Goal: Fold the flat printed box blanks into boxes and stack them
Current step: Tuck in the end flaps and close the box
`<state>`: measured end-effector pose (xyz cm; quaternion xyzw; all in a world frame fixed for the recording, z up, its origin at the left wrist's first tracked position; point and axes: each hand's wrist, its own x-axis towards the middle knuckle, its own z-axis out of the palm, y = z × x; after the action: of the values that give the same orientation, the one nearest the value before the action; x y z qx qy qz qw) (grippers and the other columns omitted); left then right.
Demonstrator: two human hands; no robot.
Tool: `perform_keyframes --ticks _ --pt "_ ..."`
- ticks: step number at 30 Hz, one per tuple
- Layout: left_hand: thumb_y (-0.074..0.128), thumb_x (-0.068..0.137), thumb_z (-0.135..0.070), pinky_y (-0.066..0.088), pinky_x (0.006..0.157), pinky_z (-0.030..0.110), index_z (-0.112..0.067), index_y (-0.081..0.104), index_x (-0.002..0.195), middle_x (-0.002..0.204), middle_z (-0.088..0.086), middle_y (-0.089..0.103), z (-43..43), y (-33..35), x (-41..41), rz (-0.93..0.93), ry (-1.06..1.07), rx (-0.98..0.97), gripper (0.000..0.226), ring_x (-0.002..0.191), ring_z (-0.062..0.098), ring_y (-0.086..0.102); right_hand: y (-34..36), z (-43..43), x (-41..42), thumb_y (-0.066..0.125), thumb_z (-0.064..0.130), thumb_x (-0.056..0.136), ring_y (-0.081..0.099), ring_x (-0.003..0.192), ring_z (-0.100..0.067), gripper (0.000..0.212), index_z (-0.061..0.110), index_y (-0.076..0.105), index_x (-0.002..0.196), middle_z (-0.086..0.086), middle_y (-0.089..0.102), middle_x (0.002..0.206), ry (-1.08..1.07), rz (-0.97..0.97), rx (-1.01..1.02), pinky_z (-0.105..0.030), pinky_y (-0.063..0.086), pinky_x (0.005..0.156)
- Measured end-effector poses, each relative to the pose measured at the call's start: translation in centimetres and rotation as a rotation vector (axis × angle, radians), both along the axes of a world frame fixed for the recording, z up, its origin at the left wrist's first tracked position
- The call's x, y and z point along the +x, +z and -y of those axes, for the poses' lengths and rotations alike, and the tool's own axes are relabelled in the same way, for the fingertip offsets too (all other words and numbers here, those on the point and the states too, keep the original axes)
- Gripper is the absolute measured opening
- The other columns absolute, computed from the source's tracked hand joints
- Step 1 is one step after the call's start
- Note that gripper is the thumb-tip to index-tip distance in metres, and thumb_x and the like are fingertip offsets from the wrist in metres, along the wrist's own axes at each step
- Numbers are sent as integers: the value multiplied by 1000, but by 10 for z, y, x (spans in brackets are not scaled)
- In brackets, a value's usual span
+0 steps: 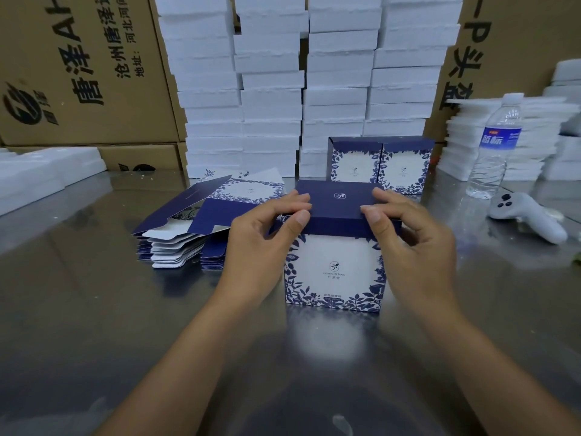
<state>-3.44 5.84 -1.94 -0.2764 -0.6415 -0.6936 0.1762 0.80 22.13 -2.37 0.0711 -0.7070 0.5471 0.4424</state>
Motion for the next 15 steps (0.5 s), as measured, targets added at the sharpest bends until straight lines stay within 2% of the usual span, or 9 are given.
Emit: perform_keyframes --ticks 3,5,11,15 --pt "67 80 -16 47 95 17 -26 71 85 101 -23 70 2 -2 -3 70 -30 60 12 109 -1 61 -5 -2 -1 54 47 81 53 110 7 11 43 63 84 23 59 111 -24 -2 5 -14 47 83" --pt "66 80 -18 48 94 19 -27 71 83 100 -23 70 3 -3 -4 79 -29 58 11 107 -1 62 -6 -3 -2 53 47 82 52 107 11 10 42 63 83 25 58 110 -20 -4 3 -5 44 75" --pt "64 85 -8 48 85 14 -24 70 79 92 -21 72 2 -2 -7 50 -3 36 19 98 -4 64 -7 -5 -6 55 49 80 55 106 8 13 42 66 76 24 61 110 13 -5 -39 -10 47 73" --pt "59 86 -21 47 83 11 -25 70 85 98 -25 70 4 -3 -5 80 -41 22 11 101 -7 62 -8 -11 -8 56 52 79 58 108 4 18 44 72 81 24 67 107 128 -9 -153 -6 44 79"
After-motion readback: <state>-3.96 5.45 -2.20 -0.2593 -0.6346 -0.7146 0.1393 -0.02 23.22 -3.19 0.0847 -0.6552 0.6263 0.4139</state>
